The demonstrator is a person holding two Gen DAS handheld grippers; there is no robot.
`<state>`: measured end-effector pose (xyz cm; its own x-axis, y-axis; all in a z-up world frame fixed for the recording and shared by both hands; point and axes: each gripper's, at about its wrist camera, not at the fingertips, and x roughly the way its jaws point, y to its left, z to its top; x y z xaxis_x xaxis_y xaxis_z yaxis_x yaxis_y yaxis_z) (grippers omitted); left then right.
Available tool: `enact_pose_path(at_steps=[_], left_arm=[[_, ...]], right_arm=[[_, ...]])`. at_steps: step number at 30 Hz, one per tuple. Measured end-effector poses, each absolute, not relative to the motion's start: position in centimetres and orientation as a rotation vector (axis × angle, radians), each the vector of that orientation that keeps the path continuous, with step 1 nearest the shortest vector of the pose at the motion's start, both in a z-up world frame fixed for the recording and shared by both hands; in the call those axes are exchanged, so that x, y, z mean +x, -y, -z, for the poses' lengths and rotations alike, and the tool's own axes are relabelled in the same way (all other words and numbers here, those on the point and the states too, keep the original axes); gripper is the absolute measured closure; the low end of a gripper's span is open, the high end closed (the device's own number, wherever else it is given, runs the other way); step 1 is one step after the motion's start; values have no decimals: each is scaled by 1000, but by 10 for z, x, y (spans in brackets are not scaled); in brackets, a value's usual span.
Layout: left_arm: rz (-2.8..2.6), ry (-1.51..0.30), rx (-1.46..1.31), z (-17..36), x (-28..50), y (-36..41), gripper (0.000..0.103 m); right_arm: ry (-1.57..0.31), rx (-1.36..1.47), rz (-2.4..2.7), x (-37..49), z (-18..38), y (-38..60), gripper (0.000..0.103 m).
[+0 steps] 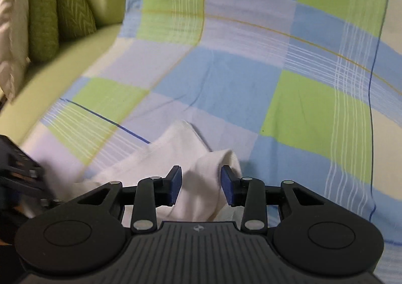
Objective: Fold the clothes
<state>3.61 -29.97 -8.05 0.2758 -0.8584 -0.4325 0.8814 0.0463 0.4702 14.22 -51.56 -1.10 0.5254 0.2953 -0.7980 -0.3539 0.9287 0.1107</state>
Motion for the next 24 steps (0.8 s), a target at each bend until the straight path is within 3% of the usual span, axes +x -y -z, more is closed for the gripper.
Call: enact_pose_path(at_steps=[3, 4, 5, 8, 10, 12, 24], left_arm=[[1328, -40, 734, 79, 37, 306, 96], [1328, -39, 732, 79, 38, 306, 96], [1328, -38, 729, 80, 38, 307, 96], [1326, -36, 724, 79, 37, 305, 96], [1329, -42, 712, 78, 38, 303, 96], [1330, -45, 712, 79, 37, 303, 96], [1315, -66, 680, 80, 41, 307, 96]], right_arm=[[-955, -84, -386, 145, 19, 509, 66], [-953, -72, -393, 145, 19, 510, 82], [-952, -60, -401, 145, 18, 511, 91], [-911, 23, -553, 138, 7, 518, 91], [-917, 75, -701, 138, 2, 521, 88], [-952, 91, -802, 144, 2, 521, 78], [-899, 71, -632, 151, 0, 538, 64]])
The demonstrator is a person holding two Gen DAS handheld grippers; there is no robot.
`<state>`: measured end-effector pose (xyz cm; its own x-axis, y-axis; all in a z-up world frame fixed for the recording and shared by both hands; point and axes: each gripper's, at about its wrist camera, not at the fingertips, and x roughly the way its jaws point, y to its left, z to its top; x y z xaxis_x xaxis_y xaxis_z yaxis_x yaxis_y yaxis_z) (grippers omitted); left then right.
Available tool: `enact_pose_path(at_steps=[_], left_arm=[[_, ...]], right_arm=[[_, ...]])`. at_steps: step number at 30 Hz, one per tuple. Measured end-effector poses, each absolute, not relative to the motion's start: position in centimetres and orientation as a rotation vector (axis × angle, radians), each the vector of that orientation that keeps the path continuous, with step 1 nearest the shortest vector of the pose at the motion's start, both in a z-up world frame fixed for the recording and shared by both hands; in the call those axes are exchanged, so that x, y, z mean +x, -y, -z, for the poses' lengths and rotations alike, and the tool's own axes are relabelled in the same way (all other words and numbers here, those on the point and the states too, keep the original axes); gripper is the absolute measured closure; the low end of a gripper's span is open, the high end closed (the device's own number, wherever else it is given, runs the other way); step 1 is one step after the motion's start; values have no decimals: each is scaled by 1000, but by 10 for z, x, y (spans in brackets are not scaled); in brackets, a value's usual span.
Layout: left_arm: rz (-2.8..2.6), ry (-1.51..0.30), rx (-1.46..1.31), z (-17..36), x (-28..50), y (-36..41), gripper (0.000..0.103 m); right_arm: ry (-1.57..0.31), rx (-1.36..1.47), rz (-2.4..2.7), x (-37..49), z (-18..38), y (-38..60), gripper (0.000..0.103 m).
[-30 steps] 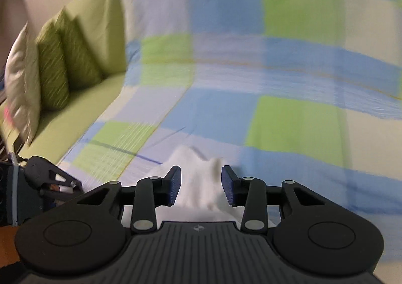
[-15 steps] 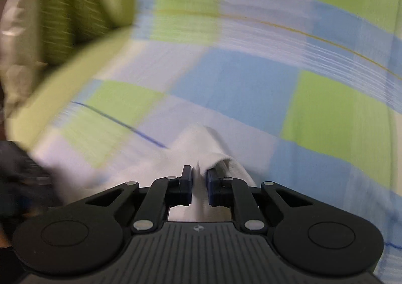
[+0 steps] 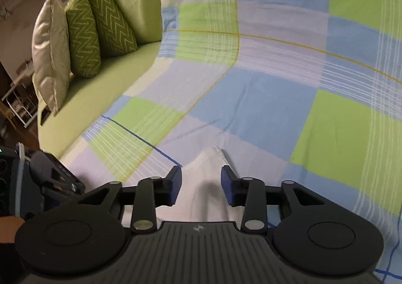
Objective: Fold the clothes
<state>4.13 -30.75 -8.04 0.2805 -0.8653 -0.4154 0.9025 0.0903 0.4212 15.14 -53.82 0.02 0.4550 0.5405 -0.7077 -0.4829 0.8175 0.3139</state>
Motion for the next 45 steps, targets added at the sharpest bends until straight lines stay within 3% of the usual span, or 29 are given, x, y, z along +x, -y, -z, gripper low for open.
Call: enact_pose_path(at_steps=[9, 11, 19, 21, 22, 25, 27, 33, 38, 45], left_arm=[[1309, -78, 667, 80, 40, 309, 96], [1305, -82, 661, 79, 41, 309, 96], [1308, -81, 661, 80, 41, 309, 96], [1303, -84, 658, 80, 41, 309, 96], [1300, -87, 653, 80, 42, 309, 96], [1287, -103, 631, 78, 46, 308, 96], [1279, -129, 592, 76, 51, 307, 96], [1224, -341, 287, 61, 92, 302, 96], [1148, -588, 42, 56, 132, 306, 96], [1120, -726, -91, 50, 159, 309, 96]], right_arm=[[-907, -26, -593, 162, 20, 530, 63], [-899, -52, -597, 161, 22, 527, 99], [-849, 13, -763, 151, 11, 523, 99], [-877, -46, -713, 157, 19, 519, 97], [-883, -51, -701, 160, 24, 519, 88], [-843, -1, -654, 160, 21, 529, 78], [-769, 66, -599, 153, 8, 544, 78], [-646, 246, -305, 87, -30, 613, 60], [-672, 467, -32, 9, -7, 655, 56], [-684, 632, -46, -16, 32, 649, 56]])
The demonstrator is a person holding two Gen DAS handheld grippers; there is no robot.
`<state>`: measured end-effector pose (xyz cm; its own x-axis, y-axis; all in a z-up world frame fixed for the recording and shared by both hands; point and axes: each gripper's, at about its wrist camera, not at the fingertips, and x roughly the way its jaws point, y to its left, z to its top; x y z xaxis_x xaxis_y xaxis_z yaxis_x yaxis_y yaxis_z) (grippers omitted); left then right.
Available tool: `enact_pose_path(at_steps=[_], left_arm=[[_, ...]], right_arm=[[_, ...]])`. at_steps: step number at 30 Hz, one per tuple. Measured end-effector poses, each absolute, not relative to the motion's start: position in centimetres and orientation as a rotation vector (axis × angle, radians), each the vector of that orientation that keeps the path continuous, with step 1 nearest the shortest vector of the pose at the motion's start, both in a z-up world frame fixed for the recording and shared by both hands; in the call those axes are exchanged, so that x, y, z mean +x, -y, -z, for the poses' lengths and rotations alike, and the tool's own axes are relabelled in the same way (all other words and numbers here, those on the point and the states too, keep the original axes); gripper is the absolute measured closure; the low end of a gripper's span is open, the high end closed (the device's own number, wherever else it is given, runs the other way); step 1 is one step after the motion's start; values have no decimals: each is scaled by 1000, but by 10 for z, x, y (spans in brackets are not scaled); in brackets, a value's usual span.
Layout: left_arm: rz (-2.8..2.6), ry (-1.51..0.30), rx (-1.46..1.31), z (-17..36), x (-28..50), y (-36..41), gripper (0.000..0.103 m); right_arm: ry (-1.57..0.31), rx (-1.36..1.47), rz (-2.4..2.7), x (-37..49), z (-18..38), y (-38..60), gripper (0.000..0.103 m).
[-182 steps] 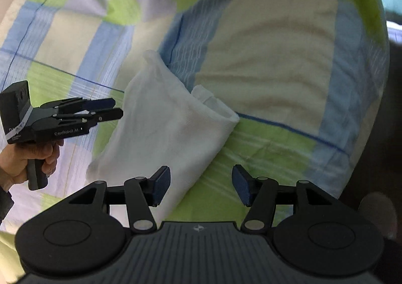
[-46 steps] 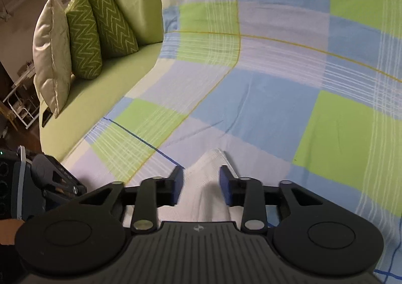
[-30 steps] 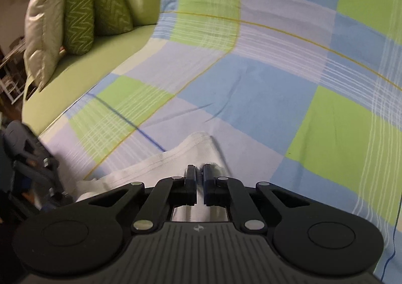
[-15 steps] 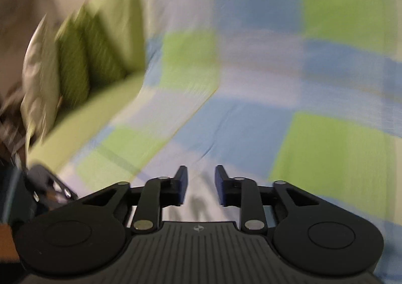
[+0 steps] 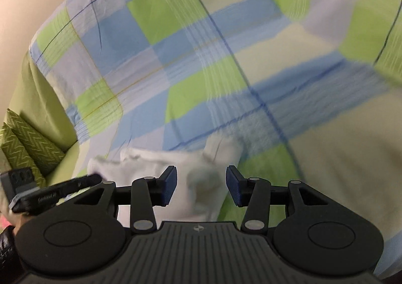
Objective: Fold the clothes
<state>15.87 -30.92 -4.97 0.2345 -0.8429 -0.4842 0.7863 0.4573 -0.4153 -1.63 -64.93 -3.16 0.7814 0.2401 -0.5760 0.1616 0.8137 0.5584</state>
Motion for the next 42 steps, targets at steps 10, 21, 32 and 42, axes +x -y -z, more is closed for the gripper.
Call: enact_pose_path(at_steps=[10, 21, 32, 42], left_arm=[[1183, -463, 9, 24, 136, 299, 96], [1125, -762, -2, 50, 197, 326, 90], [1124, -860, -91, 52, 237, 348, 92], [1040, -782, 37, 51, 234, 352, 79]], right_arm=[[-569, 512, -64, -19, 6, 640, 97], [-574, 597, -3, -7, 52, 652, 66], [-471, 699, 11, -15, 65, 656, 95], [-499, 609, 147, -18, 66, 658, 70]])
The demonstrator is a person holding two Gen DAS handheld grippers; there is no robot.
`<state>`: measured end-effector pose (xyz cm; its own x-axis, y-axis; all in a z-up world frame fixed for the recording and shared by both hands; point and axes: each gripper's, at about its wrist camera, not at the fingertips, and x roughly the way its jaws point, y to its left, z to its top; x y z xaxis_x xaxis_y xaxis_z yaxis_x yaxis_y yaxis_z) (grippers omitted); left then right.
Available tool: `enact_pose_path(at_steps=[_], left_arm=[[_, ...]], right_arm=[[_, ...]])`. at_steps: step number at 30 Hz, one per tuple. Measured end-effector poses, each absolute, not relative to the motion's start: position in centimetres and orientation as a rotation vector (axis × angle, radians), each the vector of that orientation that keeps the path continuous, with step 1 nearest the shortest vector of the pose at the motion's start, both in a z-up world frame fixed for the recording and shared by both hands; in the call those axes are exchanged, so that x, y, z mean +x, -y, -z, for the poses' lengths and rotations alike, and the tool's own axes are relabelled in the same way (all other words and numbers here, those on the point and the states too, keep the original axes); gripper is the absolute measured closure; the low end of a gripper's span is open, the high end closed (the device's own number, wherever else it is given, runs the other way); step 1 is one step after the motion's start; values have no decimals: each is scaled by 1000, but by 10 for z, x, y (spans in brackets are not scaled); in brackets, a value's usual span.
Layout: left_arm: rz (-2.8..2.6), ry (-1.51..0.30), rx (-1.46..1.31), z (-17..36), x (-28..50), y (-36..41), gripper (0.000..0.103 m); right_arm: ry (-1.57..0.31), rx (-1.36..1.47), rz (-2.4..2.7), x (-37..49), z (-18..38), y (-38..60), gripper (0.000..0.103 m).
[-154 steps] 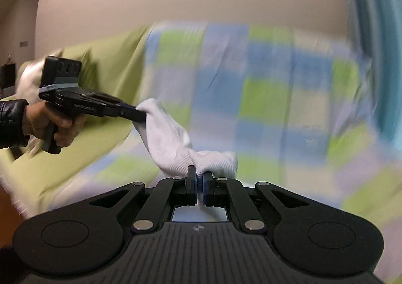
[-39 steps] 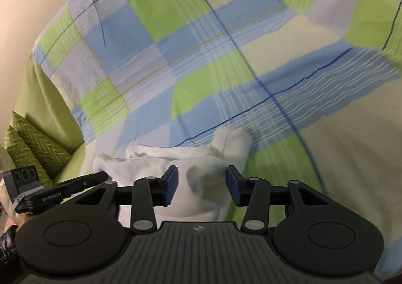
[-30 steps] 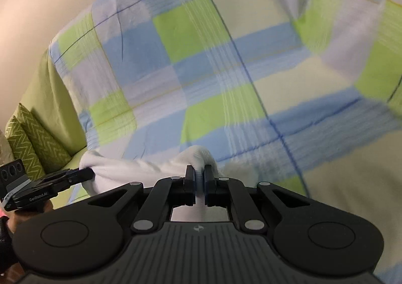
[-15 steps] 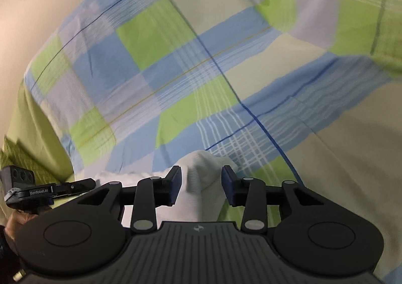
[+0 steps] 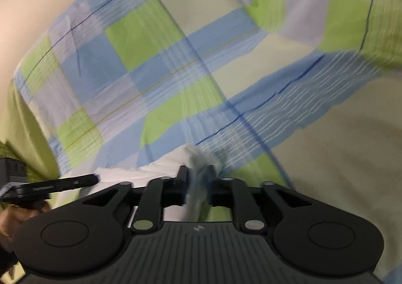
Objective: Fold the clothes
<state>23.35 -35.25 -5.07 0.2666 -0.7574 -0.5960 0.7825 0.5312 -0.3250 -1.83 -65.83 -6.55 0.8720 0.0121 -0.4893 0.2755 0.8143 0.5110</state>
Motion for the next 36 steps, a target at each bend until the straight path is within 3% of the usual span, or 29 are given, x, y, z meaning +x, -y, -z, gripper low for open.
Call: enact_pose_path(at_steps=[7, 15, 17, 21, 25, 31, 36], left_arm=[[1062, -563, 223, 18, 199, 363, 82], [1165, -542, 491, 58, 180, 415, 83], [1120, -581, 416, 58, 194, 404, 83], [989, -584, 389, 51, 210, 378, 86], [979, -485, 381, 33, 188, 359, 88], [1077, -485, 505, 54, 156, 377, 86], [1053, -519, 483, 54, 171, 363, 77]], right_arm=[[-407, 495, 129, -13, 47, 642, 70], [-546, 303, 183, 7, 63, 638, 76], [-539, 272, 204, 1, 61, 642, 72], [-508, 258, 267, -10, 53, 639, 75], [-430, 175, 124, -16, 36, 602, 75], [-626, 109, -33, 5, 56, 565, 77], [-665, 149, 116, -24, 56, 592, 82]])
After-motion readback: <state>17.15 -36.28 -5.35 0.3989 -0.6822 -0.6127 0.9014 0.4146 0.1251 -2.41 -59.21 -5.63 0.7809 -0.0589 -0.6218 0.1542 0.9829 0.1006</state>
